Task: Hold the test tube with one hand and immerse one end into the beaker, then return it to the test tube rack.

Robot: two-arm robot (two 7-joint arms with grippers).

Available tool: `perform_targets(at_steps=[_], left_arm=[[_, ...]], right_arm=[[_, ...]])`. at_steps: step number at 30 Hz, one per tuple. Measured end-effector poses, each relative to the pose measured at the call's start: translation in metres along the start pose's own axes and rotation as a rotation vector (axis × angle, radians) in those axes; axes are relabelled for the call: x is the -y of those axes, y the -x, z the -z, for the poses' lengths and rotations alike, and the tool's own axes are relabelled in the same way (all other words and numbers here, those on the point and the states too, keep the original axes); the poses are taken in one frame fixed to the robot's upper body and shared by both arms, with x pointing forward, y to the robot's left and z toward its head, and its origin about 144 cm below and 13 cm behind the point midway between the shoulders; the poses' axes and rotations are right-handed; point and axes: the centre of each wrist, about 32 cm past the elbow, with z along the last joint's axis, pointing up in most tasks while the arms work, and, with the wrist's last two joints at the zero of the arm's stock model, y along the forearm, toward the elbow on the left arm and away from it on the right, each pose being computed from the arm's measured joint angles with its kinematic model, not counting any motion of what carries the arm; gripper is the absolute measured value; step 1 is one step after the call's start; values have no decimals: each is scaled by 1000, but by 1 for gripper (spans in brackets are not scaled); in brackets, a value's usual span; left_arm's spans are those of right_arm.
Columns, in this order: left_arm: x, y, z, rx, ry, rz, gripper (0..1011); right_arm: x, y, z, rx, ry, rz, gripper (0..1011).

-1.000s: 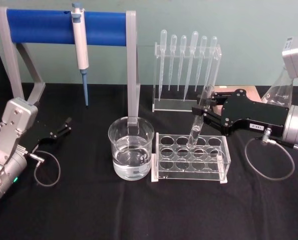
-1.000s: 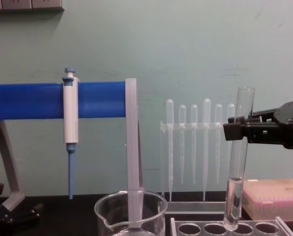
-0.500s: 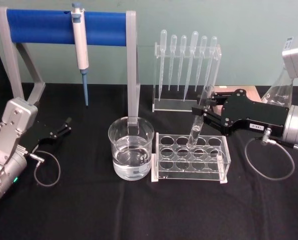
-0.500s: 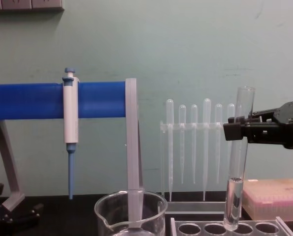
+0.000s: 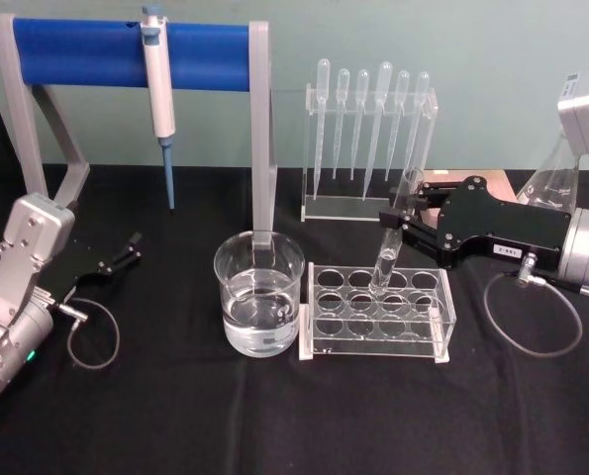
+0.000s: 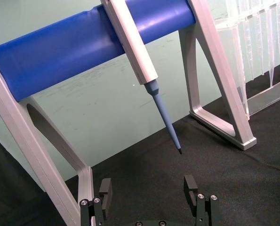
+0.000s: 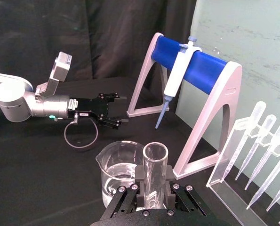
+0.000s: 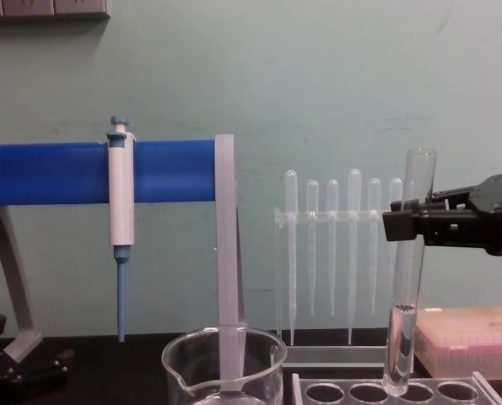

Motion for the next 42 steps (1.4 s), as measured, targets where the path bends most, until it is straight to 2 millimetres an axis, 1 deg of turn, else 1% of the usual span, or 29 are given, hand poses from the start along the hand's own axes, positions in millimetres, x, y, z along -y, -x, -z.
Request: perform_targets(at_steps=[42], left_arm=[[0,0,0,0,0,0,1000]], right_arm=[[0,0,0,0,0,0,238]])
